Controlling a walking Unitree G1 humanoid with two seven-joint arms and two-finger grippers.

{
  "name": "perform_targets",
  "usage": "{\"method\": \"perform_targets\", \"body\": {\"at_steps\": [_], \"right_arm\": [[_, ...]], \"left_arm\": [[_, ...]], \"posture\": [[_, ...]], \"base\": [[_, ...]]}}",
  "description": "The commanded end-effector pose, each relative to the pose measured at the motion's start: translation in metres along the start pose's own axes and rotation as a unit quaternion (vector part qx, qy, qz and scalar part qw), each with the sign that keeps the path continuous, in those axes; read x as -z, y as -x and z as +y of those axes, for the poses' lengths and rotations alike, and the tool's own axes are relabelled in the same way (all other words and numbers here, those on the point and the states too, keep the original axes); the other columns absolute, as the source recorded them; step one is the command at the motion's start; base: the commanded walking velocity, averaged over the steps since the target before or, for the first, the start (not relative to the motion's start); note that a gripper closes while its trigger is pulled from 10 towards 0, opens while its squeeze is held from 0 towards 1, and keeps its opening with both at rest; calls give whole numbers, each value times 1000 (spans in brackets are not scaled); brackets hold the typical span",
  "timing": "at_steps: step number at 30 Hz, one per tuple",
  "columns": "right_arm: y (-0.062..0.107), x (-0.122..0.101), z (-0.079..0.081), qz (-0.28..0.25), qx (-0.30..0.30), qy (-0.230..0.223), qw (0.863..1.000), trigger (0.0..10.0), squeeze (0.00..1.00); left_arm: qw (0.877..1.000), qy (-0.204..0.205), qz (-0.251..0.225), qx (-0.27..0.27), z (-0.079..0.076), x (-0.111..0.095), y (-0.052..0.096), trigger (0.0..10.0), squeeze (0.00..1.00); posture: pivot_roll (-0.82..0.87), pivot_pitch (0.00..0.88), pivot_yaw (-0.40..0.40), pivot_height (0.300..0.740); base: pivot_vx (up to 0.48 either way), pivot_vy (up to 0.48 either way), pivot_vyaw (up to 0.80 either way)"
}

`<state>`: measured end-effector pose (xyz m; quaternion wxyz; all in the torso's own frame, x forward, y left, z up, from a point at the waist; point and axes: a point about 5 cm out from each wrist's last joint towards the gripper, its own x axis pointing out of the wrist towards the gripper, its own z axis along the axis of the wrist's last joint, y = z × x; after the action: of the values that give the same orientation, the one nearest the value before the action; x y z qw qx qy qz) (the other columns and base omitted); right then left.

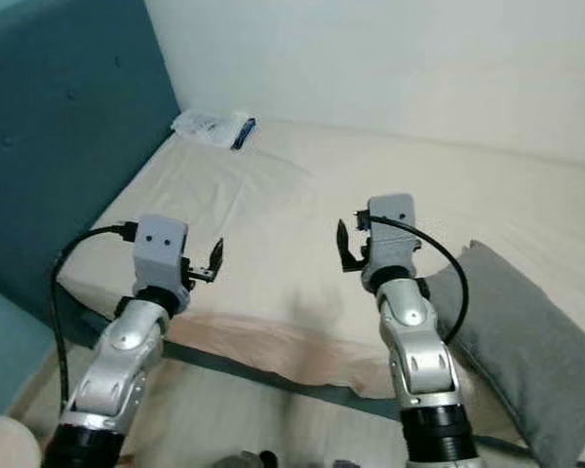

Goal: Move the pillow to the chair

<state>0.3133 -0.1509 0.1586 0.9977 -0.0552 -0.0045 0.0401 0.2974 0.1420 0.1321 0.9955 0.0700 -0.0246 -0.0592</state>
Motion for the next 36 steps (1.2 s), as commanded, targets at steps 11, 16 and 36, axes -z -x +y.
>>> {"method": "perform_targets", "body": {"at_steps": [11,16,36], "right_arm": [[2,7,-2,16,5,-3,1000,10000,0],[2,7,-4,18,6,-3,1000,10000,0],[2,7,-4,20,6,-3,1000,10000,0]], "left_arm": [[1000,-6,18,11,-4,6,2,10000,0],[1000,13,22,15,-5,6,1,10000,0],[997,34,48,44,-11,11,2,10000,0]], "posture": [[-31,115,-7,740],[-32,120,-9,740],[-29,127,-6,740]], "base": [[0,-475,0],[0,-440,0],[0,303,0]]}}
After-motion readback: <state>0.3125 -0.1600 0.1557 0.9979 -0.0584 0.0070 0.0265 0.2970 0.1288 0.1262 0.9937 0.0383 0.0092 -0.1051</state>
